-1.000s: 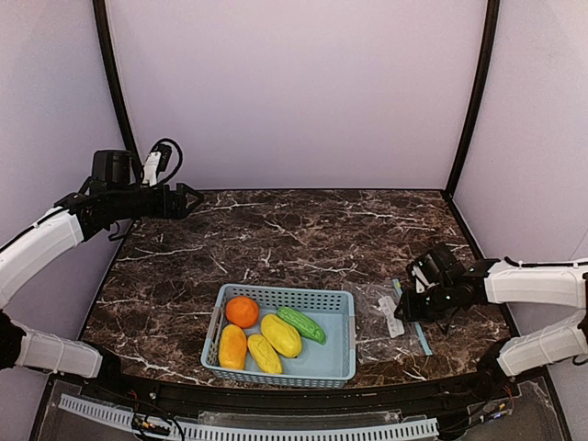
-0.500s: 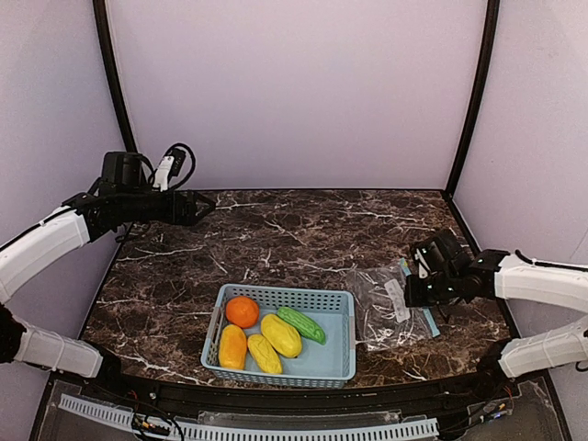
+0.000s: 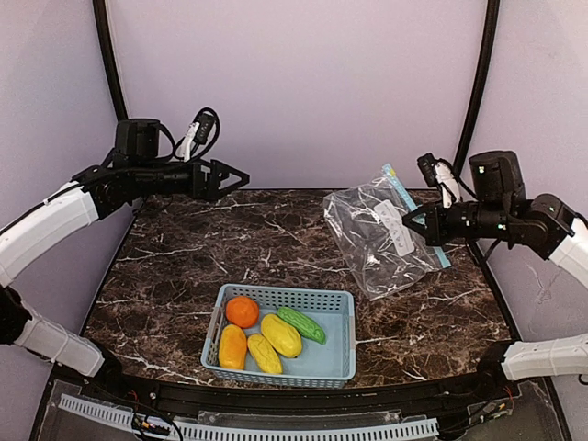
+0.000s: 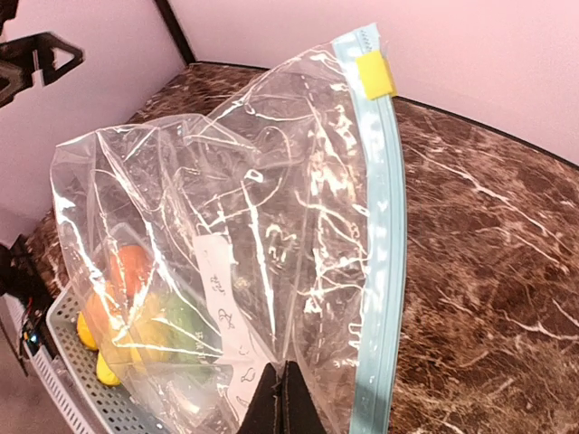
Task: Place the food in the zip-top bag and seal the zipper
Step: Pass from the right arm to the left
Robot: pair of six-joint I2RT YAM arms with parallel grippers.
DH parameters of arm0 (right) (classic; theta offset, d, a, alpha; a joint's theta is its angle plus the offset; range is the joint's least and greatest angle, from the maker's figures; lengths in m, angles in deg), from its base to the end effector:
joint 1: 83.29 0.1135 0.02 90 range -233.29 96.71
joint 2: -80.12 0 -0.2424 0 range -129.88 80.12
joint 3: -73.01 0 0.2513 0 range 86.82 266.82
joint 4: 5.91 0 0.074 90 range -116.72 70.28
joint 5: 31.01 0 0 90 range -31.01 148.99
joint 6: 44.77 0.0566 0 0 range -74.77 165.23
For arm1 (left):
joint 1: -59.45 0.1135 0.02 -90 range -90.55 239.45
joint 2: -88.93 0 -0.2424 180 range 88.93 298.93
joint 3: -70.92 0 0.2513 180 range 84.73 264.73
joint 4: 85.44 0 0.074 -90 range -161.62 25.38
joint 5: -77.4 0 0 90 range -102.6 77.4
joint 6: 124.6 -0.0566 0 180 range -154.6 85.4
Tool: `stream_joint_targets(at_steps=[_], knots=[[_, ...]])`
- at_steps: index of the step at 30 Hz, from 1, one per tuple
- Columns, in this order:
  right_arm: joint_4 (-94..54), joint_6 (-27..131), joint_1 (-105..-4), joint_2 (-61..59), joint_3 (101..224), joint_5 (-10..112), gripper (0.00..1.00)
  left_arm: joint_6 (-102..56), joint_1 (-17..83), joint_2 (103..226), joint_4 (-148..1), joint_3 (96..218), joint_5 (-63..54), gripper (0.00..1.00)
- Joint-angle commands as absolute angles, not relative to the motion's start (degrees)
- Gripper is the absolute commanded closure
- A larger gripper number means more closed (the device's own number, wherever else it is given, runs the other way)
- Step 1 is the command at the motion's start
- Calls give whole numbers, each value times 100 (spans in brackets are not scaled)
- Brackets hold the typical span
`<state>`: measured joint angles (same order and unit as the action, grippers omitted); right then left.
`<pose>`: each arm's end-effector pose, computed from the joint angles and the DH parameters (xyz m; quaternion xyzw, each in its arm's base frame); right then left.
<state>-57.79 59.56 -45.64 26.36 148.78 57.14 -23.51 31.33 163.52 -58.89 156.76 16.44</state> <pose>0.1754 0.1376 0.3382 -0.1828 0.8459 0.2321 0.4441 0.2703 -0.1756 0.3636 0.2644 0.7385 -0.3848 0.4864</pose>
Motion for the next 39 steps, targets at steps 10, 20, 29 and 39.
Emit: stream_joint_targets(at_steps=[10, 20, 29, 39], knots=[[-5150, 5842, -2726, 1182, 15212, 5240, 100, -1861, 2568, 16640, -6567, 15143, 2474, 5], [-4651, 5884, -1962, -197, 15729, 5366, 100, -1187, 2268, 17149, -7340, 14862, 3380, 3], [-4427, 5847, -1913, -165, 15692, 5643, 100, -1577, 2103, 17335, -6619, 15126, 3187, 9], [-4359, 5929, -1915, 195, 15401, 5881, 100, -1492, 2098, 17478, -6625, 15175, 3406, 35]])
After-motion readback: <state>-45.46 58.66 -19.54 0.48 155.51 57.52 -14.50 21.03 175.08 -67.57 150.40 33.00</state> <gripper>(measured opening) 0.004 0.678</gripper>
